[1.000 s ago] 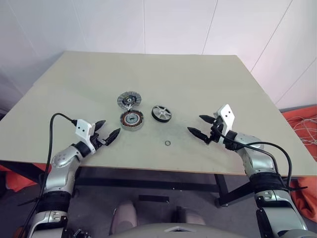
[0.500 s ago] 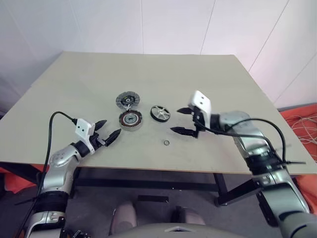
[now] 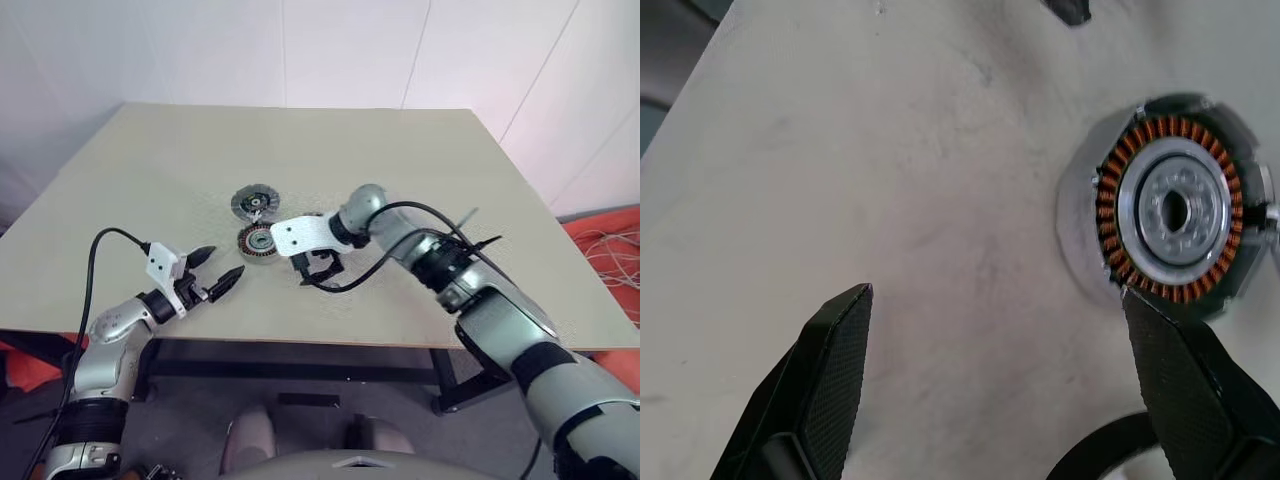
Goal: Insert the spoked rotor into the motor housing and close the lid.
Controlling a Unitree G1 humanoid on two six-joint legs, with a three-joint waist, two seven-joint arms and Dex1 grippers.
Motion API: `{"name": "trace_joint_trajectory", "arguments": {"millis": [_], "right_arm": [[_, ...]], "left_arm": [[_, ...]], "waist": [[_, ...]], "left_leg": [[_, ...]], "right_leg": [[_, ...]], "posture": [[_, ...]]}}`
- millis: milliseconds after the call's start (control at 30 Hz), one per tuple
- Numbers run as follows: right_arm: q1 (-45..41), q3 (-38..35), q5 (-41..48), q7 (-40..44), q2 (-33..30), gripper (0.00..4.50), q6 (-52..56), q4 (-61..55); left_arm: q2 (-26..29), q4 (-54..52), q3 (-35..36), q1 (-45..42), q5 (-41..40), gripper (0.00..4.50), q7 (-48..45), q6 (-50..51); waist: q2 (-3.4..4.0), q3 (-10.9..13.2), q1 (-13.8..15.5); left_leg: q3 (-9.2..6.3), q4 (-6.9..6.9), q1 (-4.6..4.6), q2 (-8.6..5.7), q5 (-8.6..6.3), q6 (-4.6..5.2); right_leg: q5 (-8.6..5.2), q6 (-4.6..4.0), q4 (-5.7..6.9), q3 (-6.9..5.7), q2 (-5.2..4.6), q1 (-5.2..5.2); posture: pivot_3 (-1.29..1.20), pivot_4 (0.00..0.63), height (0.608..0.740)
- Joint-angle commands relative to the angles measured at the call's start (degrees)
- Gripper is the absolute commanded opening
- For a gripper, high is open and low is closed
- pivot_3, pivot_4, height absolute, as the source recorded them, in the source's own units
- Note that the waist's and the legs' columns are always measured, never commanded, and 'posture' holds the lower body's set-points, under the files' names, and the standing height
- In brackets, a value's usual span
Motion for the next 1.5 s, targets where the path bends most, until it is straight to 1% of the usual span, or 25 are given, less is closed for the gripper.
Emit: {"name": "trace_joint_trajectory", "arguments": {"millis": [33,167,300,567,667,1033,1300,1500], "right_arm": [[-4.2,0.0,-3.0,-1.7,2.6,4.5,-5.0,6.4],[-7.7,0.0,-6.0,-3.2,6.0,4.5,-8.7,14.6],[-9.6,-0.5,-8.0,-4.1,8.6,4.5,-11.1,20.3],[-10.1,-1.3,-10.2,-4.6,11.8,4.5,-12.6,26.1],[-10.0,-1.4,-10.7,-4.5,12.8,3.91,-12.6,27.1],[-11.7,-3.8,-11.3,-7.2,14.6,0.08,-13.8,27.9],[-12.0,-4.0,-11.2,-5.2,13.6,0.03,-16.2,25.0],[-11.6,-4.0,-11.5,-3.8,11.5,0.03,-16.5,22.3]], "left_arm": [[0.6,-3.0,1.6,0.1,-1.2,4.49,0.3,-0.2],[0.1,-3.4,1.6,0.4,-1.2,4.49,0.6,-0.3],[-0.3,-3.6,1.4,0.4,-1.1,4.49,0.9,-0.3],[-0.4,-3.7,1.6,0.9,-1.1,4.49,1.0,-0.5],[-0.4,-3.5,1.8,0.8,-1.0,4.5,1.2,-0.8],[-0.3,-2.5,1.9,0.0,-0.4,4.5,1.6,-1.7],[-0.6,-1.8,1.5,-0.6,-0.2,4.5,1.6,-2.3],[-0.8,-1.3,1.4,-0.9,-0.1,4.5,1.3,-2.5]], "waist": [[-0.01,0.0,-0.1],[0.01,0.0,-0.3],[0.02,0.0,-0.3],[0.04,0.0,-0.4],[0.05,0.0,-0.5],[0.06,0.0,-0.6],[0.07,0.1,-0.7],[0.07,0.1,-0.8]], "left_leg": [[-0.01,0.0,0.0,0.0,0.0,0.0],[0.0,0.0,0.0,0.02,0.0,0.0],[0.0,0.0,0.0,0.02,0.0,0.0],[-0.01,0.0,0.0,0.03,0.0,0.0],[0.0,0.0,0.0,0.05,0.0,0.0],[-0.01,0.0,-0.02,0.05,-0.02,0.03],[0.0,0.01,-0.08,0.05,-0.02,0.02],[0.0,0.01,-0.11,0.05,-0.02,0.03]], "right_leg": [[0.0,0.0,0.0,0.0,0.0,0.01],[0.0,-0.01,0.03,-0.01,0.01,-0.03],[0.0,-0.03,0.03,-0.01,0.01,-0.02],[0.0,-0.04,0.06,-0.01,0.02,-0.03],[-0.01,-0.06,0.08,-0.01,0.03,-0.05],[-0.03,-0.09,0.08,-0.01,0.03,-0.06],[-0.04,-0.1,0.1,-0.02,0.04,-0.12],[-0.04,-0.11,0.1,-0.02,0.04,-0.14]], "posture": [[0.0,0.0,0.74],[0.0,0.0,0.74],[0.0,0.0,0.74],[0.0,0.0,0.74],[0.0,0.0,0.74],[0.0,0.0,0.74],[0.0,0.0,0.74],[0.0,0.0,0.74]]}}
